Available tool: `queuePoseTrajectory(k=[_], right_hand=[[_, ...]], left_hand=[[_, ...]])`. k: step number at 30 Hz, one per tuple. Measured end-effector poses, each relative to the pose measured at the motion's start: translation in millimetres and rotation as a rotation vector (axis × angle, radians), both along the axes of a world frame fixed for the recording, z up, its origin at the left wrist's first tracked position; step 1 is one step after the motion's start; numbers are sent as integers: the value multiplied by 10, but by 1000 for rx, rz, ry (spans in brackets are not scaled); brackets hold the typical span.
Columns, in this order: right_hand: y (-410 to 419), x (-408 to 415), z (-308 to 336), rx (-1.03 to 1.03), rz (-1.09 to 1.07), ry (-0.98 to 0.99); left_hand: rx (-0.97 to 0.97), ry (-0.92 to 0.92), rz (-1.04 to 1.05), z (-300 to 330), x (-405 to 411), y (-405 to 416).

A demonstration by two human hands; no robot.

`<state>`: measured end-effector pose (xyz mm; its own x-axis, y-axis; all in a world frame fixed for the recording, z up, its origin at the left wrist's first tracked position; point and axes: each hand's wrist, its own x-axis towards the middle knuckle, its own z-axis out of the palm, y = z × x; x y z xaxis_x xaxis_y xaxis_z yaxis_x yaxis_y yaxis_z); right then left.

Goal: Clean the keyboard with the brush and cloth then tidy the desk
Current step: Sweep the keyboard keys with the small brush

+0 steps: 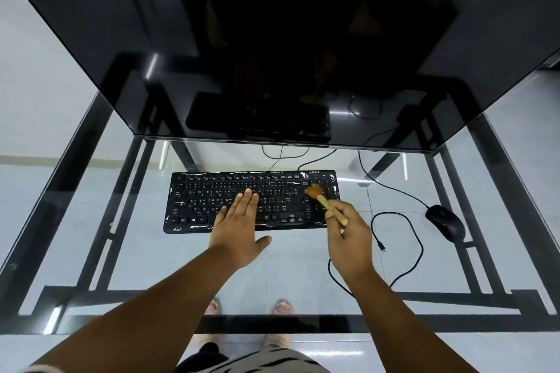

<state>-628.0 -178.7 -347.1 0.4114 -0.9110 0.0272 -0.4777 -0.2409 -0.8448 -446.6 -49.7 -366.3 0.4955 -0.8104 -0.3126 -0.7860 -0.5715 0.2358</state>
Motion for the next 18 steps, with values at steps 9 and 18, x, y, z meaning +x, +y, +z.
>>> queuePoseTrajectory(k=[9, 18], right_hand=[[264, 372, 50, -21, -107, -113], [987, 1228, 163, 73, 161, -233]], left_hand=[[-97, -48, 99, 41, 471, 489], [-81, -37, 206, 21, 970, 1078]])
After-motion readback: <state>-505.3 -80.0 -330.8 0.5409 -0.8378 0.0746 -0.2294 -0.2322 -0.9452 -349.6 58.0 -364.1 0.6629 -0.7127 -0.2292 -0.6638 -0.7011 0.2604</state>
